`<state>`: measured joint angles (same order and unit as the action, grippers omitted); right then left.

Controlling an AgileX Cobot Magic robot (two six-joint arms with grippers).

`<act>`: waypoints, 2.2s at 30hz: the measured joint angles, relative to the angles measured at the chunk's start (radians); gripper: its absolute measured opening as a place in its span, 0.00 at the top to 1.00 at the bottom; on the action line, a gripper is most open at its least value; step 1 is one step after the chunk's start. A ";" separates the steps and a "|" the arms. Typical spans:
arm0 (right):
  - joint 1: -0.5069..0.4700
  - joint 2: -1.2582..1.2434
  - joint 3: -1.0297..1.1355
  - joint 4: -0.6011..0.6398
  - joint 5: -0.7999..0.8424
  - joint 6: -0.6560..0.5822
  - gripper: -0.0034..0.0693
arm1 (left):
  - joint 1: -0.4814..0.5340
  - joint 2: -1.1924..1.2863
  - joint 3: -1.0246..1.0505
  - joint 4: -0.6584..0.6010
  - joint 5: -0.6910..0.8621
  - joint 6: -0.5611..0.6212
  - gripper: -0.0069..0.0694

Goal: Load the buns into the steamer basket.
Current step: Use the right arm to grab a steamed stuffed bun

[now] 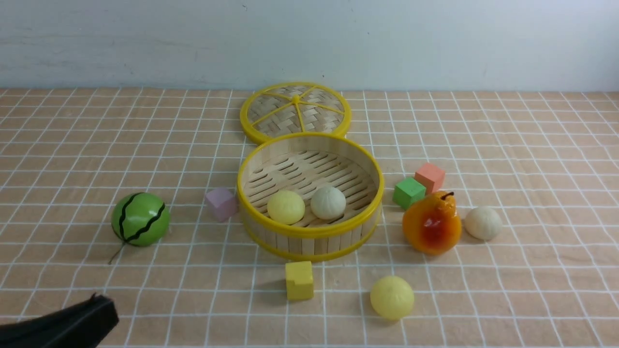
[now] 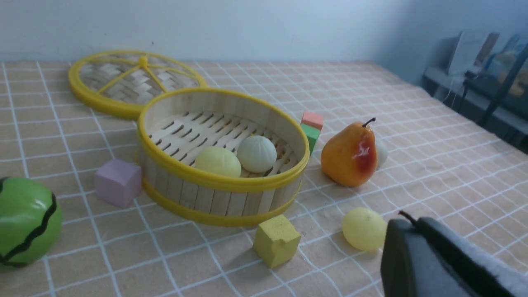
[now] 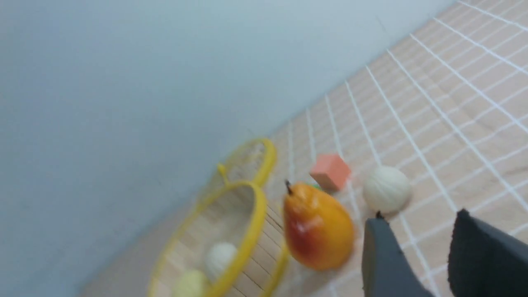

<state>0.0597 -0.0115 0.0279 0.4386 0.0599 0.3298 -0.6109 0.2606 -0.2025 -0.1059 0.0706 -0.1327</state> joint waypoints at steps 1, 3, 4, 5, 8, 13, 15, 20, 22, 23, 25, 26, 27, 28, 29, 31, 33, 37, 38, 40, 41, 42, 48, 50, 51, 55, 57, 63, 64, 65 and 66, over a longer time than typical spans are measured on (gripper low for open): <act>0.002 0.000 -0.014 0.037 0.005 0.026 0.62 | 0.000 -0.049 0.026 0.000 -0.010 0.000 0.93; 0.018 0.016 -0.085 0.049 0.106 0.027 0.62 | 0.000 -0.127 0.057 0.000 -0.029 0.000 0.93; 0.033 0.059 -0.164 0.035 0.184 0.012 0.63 | 0.000 -0.159 0.064 0.000 -0.038 0.000 0.93; 0.037 0.069 -0.180 0.031 0.218 0.008 0.64 | 0.000 -0.167 0.064 0.000 -0.039 0.000 0.93; 0.066 0.274 -0.437 -0.040 0.497 -0.087 0.69 | 0.000 -0.186 0.066 0.000 -0.031 0.000 0.93; 0.072 0.720 -0.783 -0.161 0.901 -0.270 0.81 | 0.000 -0.186 0.066 0.000 0.060 0.000 0.93; 0.084 0.930 -0.910 -0.188 0.989 -0.337 0.87 | 0.000 -0.186 0.066 0.000 0.104 0.000 0.93; 0.253 1.238 -1.050 -0.216 0.991 -0.360 0.93 | 0.000 -0.186 0.067 0.000 0.181 0.000 0.93; 0.336 1.333 -1.094 -0.242 0.962 -0.337 0.93 | 0.000 -0.186 0.067 0.000 0.201 0.000 0.93; 0.354 1.362 -1.102 -0.253 0.955 -0.330 0.93 | 0.000 -0.186 0.067 0.000 0.204 0.000 0.93; 0.443 1.453 -1.143 -0.298 0.913 -0.291 0.92 | 0.000 -0.186 0.067 0.000 0.219 0.000 0.93; 0.484 1.497 -1.163 -0.322 0.892 -0.271 0.92 | 0.000 -0.186 0.067 0.000 0.225 0.000 0.93; 0.497 1.504 -1.166 -0.326 0.889 -0.267 0.92 | 0.000 -0.186 0.067 0.000 0.225 0.000 0.93; 0.519 1.532 -1.181 -0.345 0.878 -0.249 0.91 | 0.000 -0.186 0.067 0.000 0.229 0.000 0.93; 0.550 1.587 -1.204 -0.367 0.862 -0.224 0.89 | 0.000 -0.186 0.067 0.000 0.231 0.001 0.93; 0.574 1.634 -1.227 -0.387 0.844 -0.201 0.86 | 0.000 -0.186 0.067 0.000 0.231 0.001 0.93; 0.586 1.708 -1.250 -0.401 0.825 -0.184 0.80 | 0.000 -0.186 0.067 0.000 0.232 0.001 0.93; 0.587 1.783 -1.264 -0.423 0.785 -0.170 0.69 | 0.000 -0.186 0.067 0.000 0.233 0.001 0.93; 0.585 1.795 -1.265 -0.422 0.771 -0.161 0.66 | 0.000 -0.186 0.067 0.000 0.233 0.001 0.93; 0.582 1.800 -1.265 -0.425 0.748 -0.152 0.61 | 0.000 -0.186 0.067 0.000 0.234 0.001 0.93; 0.580 1.800 -1.265 -0.430 0.740 -0.144 0.59 | 0.000 -0.186 0.067 0.000 0.234 0.001 0.93; 0.578 1.800 -1.266 -0.439 0.734 -0.134 0.57 | 0.000 -0.186 0.067 0.000 0.234 0.001 0.93; 0.553 1.827 -1.267 -0.505 0.718 -0.065 0.55 | 0.000 -0.186 0.067 0.000 0.236 0.001 0.93; 0.548 1.838 -1.267 -0.508 0.711 -0.055 0.55 | 0.000 -0.186 0.067 0.000 0.237 0.001 0.93; 0.548 1.839 -1.267 -0.508 0.709 -0.056 0.55 | 0.000 -0.186 0.067 0.000 0.237 0.001 0.93; 0.547 1.849 -1.267 -0.500 0.683 -0.052 0.55 | 0.000 -0.186 0.067 0.000 0.237 0.001 0.92; 0.547 1.849 -1.267 -0.500 0.675 -0.052 0.55 | 0.000 -0.186 0.067 0.000 0.237 0.001 0.92; 0.547 1.851 -1.267 -0.491 0.658 -0.052 0.55 | 0.000 -0.186 0.067 0.000 0.237 0.001 0.92; 0.547 1.858 -1.267 -0.483 0.658 -0.051 0.55 | 0.000 -0.186 0.067 0.000 0.237 0.001 0.92; 0.547 1.863 -1.267 -0.477 0.658 -0.051 0.55 | 0.000 -0.186 0.067 0.000 0.237 0.001 0.92; 0.547 1.865 -1.267 -0.477 0.658 -0.050 0.55 | 0.000 -0.186 0.067 0.000 0.237 0.001 0.92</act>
<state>0.6066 1.8538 -1.2390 -0.0385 0.7179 0.2801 -0.6109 0.0744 -0.1351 -0.1059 0.3080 -0.1318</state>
